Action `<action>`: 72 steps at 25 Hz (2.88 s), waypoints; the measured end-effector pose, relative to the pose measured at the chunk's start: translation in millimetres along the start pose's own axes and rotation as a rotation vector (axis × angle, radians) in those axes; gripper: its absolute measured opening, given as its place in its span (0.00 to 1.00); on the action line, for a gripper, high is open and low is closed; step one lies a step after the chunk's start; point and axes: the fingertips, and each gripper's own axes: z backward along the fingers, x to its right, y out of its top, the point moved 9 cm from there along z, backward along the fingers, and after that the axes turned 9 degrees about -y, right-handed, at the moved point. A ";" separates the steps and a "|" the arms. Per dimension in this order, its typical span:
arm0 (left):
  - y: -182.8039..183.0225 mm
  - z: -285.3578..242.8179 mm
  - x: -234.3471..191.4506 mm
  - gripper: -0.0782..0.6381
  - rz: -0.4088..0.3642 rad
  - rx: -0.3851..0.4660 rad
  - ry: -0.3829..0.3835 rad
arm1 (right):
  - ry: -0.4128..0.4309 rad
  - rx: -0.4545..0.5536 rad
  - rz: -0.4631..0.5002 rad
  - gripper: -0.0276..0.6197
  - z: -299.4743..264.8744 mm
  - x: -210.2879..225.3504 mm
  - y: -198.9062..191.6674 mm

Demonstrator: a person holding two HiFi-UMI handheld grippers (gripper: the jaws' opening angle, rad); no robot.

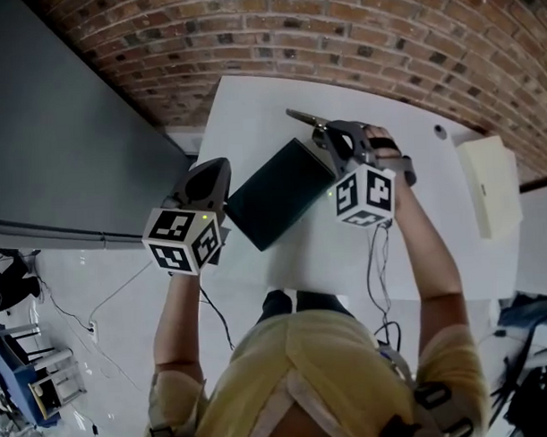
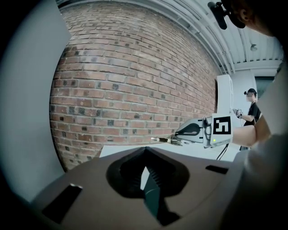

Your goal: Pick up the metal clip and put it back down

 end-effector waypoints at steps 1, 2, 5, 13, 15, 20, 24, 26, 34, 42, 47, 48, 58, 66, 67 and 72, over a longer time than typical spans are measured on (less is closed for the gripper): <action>-2.2 4.7 1.7 0.11 0.000 0.002 -0.002 | 0.003 0.002 0.001 0.06 6.7 -3.9 4.2; -4.6 9.5 3.4 0.11 0.000 0.003 -0.004 | 0.006 0.003 0.003 0.06 13.0 -8.0 8.2; -11.9 25.9 6.3 0.11 -0.011 0.009 -0.001 | 0.014 0.006 0.007 0.06 28.4 -22.3 19.4; -37.4 68.9 10.6 0.11 0.009 0.018 0.021 | 0.036 0.021 0.007 0.06 62.2 -54.2 48.3; -45.3 78.4 11.3 0.11 0.017 0.015 0.026 | 0.041 0.022 0.004 0.06 69.2 -61.2 54.7; -61.6 96.8 9.9 0.11 0.031 0.011 0.038 | 0.060 0.022 -0.003 0.06 82.5 -78.6 66.3; -72.9 109.1 9.9 0.11 0.043 0.007 0.043 | 0.077 0.022 -0.008 0.06 91.1 -94.0 75.1; -78.6 113.7 10.0 0.11 0.051 0.005 0.046 | 0.083 0.027 -0.012 0.06 93.9 -101.5 79.9; -95.9 129.5 14.3 0.11 0.077 0.004 0.052 | 0.121 0.046 -0.004 0.06 103.0 -128.8 99.0; -114.5 144.0 15.7 0.11 0.105 0.000 0.063 | 0.143 0.062 -0.002 0.06 105.1 -149.6 116.2; -121.1 154.5 13.3 0.11 0.118 0.011 0.081 | 0.155 0.066 0.017 0.06 100.1 -162.9 124.3; -122.2 157.2 11.9 0.11 0.121 0.013 0.087 | 0.156 0.068 0.023 0.06 99.0 -165.4 126.0; -127.4 171.7 3.7 0.11 0.142 0.033 0.124 | 0.145 0.103 0.097 0.06 84.8 -183.7 134.8; -127.9 172.9 3.6 0.11 0.151 0.049 0.134 | 0.148 0.140 0.093 0.06 83.4 -187.4 133.4; -127.7 172.2 4.0 0.11 0.153 0.049 0.131 | 0.161 0.145 0.083 0.06 84.1 -187.9 133.4; -126.3 168.6 9.7 0.11 0.151 0.054 0.103 | 0.207 0.160 0.051 0.06 85.6 -190.1 132.2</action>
